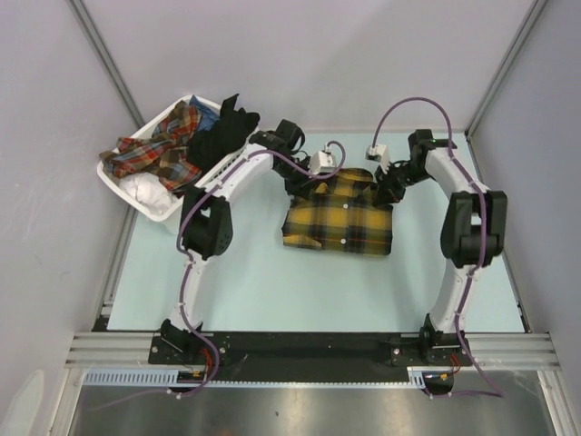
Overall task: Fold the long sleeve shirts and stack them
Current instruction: Fold the shirt
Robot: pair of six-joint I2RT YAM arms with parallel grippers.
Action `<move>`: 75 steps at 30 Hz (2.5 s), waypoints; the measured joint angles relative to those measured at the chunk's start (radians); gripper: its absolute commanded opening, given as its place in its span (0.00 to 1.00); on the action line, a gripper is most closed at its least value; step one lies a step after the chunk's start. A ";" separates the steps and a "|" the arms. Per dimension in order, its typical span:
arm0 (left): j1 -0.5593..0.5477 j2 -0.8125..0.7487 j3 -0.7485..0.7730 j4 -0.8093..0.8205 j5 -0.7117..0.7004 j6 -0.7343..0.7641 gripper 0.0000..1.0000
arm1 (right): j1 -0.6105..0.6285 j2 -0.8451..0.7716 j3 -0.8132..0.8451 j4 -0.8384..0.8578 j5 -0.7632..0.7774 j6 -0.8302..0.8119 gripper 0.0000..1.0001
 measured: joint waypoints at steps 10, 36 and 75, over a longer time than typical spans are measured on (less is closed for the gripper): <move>0.010 0.167 0.046 0.055 -0.114 -0.069 0.73 | 0.045 0.241 0.034 0.101 0.088 0.080 0.00; -0.240 -0.555 -1.143 0.896 -0.339 0.161 0.57 | 0.098 0.160 -0.077 0.239 0.214 0.122 0.00; -0.191 -0.222 -0.438 -0.068 0.156 0.135 0.61 | 0.115 -0.005 -0.105 0.226 -0.100 0.554 0.40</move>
